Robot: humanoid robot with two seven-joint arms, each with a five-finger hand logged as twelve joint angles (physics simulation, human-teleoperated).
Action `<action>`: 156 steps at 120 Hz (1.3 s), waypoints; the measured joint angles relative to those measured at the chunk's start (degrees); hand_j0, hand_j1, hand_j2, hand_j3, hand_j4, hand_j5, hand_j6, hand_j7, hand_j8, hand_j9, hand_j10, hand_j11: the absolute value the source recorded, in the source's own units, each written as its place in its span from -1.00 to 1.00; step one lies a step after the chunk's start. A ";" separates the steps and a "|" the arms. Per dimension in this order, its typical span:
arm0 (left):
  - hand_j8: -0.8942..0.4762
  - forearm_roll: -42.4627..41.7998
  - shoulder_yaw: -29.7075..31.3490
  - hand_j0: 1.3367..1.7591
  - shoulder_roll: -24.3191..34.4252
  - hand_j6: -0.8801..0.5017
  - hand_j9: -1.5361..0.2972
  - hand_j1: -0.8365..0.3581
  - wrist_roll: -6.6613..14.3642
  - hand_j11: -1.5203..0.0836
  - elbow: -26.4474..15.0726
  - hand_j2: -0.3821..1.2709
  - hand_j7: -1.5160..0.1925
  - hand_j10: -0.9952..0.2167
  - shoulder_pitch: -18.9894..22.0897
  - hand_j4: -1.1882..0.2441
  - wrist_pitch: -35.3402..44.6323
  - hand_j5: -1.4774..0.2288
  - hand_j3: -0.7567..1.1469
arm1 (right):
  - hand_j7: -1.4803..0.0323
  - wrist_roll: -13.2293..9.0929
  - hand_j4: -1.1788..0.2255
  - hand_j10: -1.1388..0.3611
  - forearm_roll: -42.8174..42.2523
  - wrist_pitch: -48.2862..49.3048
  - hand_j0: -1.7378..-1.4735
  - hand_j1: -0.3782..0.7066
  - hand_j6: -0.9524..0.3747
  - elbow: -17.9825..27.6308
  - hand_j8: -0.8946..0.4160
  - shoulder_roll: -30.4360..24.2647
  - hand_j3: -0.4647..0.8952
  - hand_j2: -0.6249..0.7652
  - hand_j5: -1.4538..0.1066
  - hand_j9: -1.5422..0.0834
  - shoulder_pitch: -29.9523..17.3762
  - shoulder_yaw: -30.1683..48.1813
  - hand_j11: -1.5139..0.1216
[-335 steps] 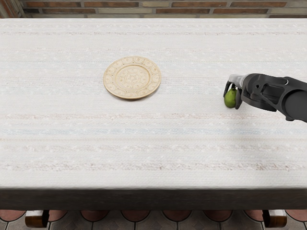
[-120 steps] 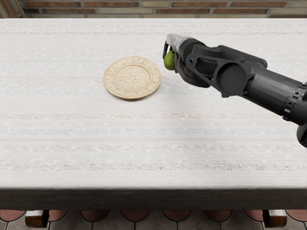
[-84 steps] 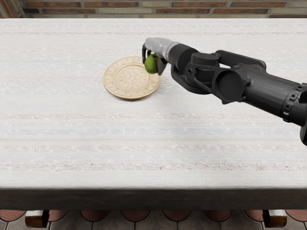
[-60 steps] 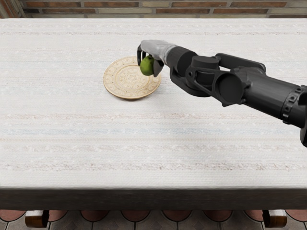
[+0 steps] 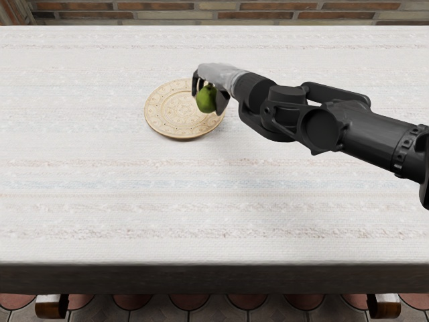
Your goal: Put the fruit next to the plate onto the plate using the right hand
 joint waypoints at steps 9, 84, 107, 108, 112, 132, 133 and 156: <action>0.28 0.00 0.00 0.52 0.00 0.25 0.65 0.95 0.00 0.87 0.00 -0.53 0.75 0.62 0.00 0.64 0.00 0.71 -0.20 | 0.29 0.00 0.16 0.00 1.27 -1.83 -0.38 -0.32 0.04 0.00 -0.08 0.00 -0.32 0.03 0.20 0.27 -0.03 0.06 0.23; 0.28 0.00 0.00 0.52 0.00 0.25 0.65 0.95 0.00 0.87 0.00 -0.53 0.75 0.62 0.00 0.64 0.00 0.71 -0.20 | 0.93 6.98 0.65 0.49 8.40 12.58 -0.40 -0.92 0.41 5.02 0.34 -5.13 -0.32 -0.09 0.83 0.87 0.70 6.41 0.82; 0.28 0.00 0.00 0.52 0.00 0.25 0.65 0.95 -0.01 0.87 0.00 -0.53 0.75 0.62 0.00 0.64 0.00 0.71 -0.20 | 0.95 15.94 0.67 0.51 11.16 20.82 -0.40 -0.94 0.42 11.45 0.35 -18.59 -0.32 -0.10 0.85 0.89 -0.91 9.24 0.84; 0.28 0.00 0.00 0.52 0.00 0.25 0.65 0.95 -0.01 0.87 0.00 -0.53 0.75 0.62 0.00 0.64 0.00 0.71 -0.20 | 0.95 16.43 0.67 0.51 11.20 21.38 -0.40 -0.94 0.42 11.57 0.35 -19.14 -0.32 -0.10 0.85 0.89 -1.02 9.29 0.84; 0.28 0.00 0.00 0.52 0.00 0.25 0.65 0.95 0.00 0.87 0.00 -0.53 0.75 0.62 0.00 0.64 0.00 0.71 -0.20 | 0.95 18.38 0.67 0.51 11.35 23.68 -0.40 -0.94 0.43 12.18 0.36 -21.43 -0.32 -0.10 0.85 0.89 -1.39 9.47 0.84; 0.28 0.00 0.00 0.52 0.00 0.25 0.65 0.95 0.00 0.87 0.00 -0.53 0.75 0.62 0.00 0.64 0.00 0.71 -0.21 | 0.95 25.55 0.67 0.51 11.66 32.74 -0.40 -0.94 0.43 15.86 0.36 -32.62 -0.32 -0.10 0.86 0.89 -3.81 9.79 0.85; 0.28 0.00 0.00 0.52 0.00 0.25 0.65 0.95 -0.01 0.87 0.00 -0.53 0.75 0.62 0.00 0.64 0.00 0.71 -0.21 | 0.95 25.88 0.67 0.51 11.65 33.14 -0.40 -0.94 0.43 15.94 0.36 -33.04 -0.32 -0.10 0.86 0.89 -3.93 9.79 0.85; 0.28 0.00 -0.01 0.52 0.00 0.25 0.65 0.95 0.00 0.87 -0.01 -0.53 0.75 0.62 0.00 0.64 -0.01 0.71 -0.21 | 0.96 29.80 0.67 0.51 11.63 37.29 -0.40 -0.95 0.43 16.88 0.36 -37.86 -0.32 -0.10 0.86 0.90 -5.60 9.80 0.85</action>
